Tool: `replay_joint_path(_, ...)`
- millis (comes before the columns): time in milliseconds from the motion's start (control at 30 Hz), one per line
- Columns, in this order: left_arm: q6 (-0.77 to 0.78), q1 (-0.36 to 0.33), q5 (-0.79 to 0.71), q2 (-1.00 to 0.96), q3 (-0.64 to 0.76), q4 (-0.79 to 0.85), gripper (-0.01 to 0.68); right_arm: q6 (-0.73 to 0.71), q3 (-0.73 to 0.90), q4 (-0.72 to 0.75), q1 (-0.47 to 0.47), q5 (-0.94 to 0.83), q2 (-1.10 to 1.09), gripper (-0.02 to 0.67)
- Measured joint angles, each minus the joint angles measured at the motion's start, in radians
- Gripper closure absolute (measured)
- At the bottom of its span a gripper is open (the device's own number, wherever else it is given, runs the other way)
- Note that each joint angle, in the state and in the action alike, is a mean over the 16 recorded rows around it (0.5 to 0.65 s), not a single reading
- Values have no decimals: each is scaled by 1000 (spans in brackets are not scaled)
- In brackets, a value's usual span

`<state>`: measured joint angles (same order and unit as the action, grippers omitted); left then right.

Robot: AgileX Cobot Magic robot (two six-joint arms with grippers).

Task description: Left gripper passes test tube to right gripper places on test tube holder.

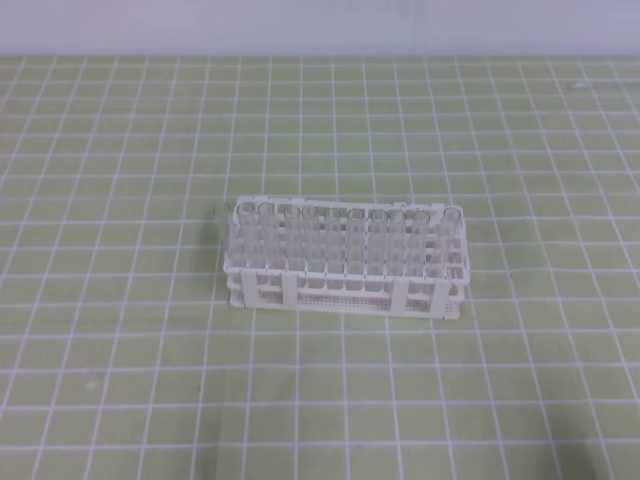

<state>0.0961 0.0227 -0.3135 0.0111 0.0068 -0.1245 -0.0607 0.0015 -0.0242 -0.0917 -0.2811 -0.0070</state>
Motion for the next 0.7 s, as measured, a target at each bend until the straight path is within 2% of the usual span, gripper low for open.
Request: replay_joint_path(700, 0, 0, 1, 0, 0, 0, 676, 1, 0, 0, 0, 0, 0, 666)
